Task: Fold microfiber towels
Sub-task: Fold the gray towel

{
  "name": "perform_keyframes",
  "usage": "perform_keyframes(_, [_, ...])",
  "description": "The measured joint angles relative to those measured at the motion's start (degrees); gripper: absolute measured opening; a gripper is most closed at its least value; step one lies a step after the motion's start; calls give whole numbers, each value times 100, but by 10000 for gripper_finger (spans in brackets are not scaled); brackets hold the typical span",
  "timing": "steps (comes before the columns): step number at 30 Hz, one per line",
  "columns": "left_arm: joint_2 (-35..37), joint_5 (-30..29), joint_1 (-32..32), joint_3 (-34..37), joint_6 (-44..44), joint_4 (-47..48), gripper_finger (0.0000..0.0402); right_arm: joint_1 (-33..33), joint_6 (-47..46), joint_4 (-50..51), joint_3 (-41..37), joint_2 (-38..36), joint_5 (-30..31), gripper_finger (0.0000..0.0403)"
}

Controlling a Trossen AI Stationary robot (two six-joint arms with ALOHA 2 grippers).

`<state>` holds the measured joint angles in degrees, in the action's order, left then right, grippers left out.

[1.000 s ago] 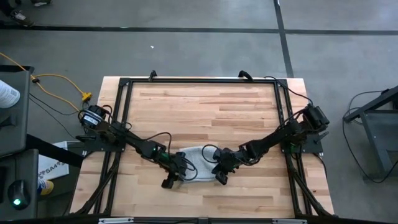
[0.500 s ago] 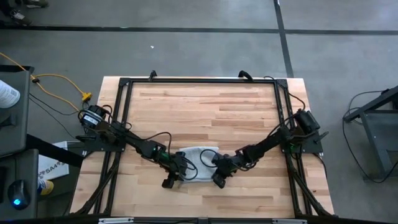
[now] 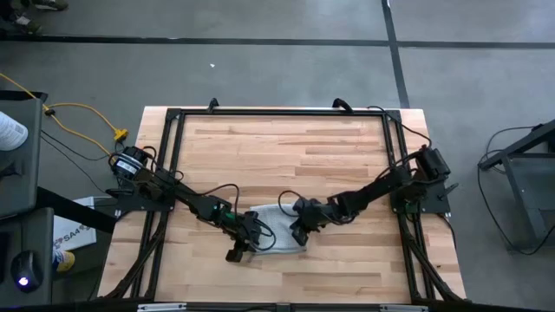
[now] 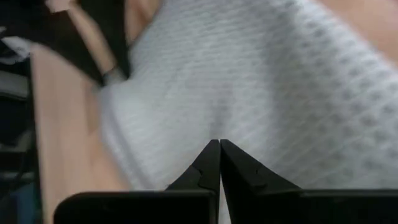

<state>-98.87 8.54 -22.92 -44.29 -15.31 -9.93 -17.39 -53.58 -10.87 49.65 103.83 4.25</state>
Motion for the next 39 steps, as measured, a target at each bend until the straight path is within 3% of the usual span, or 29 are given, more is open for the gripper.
perform_keyframes(13, [0, 4, 0, 0, 0, -3, 132, 653, 378, 329, 0, 42, 226, 3])
perform_keyframes(23, [0, 4, 0, 0, 0, -2, 132, 778, 400, 745, 0, 42, 144, 4])
perform_keyframes(28, [0, 4, 0, 0, 0, -4, 132, 781, 632, 366, 0, -12, 115, 4])
perform_keyframes(33, [0, 7, 0, 0, 0, -15, 132, 783, 714, -273, 0, -24, -293, 4])
perform_keyframes(39, [0, 7, 0, 0, 0, -22, 132, 808, 688, -287, 0, -24, -160, 4])
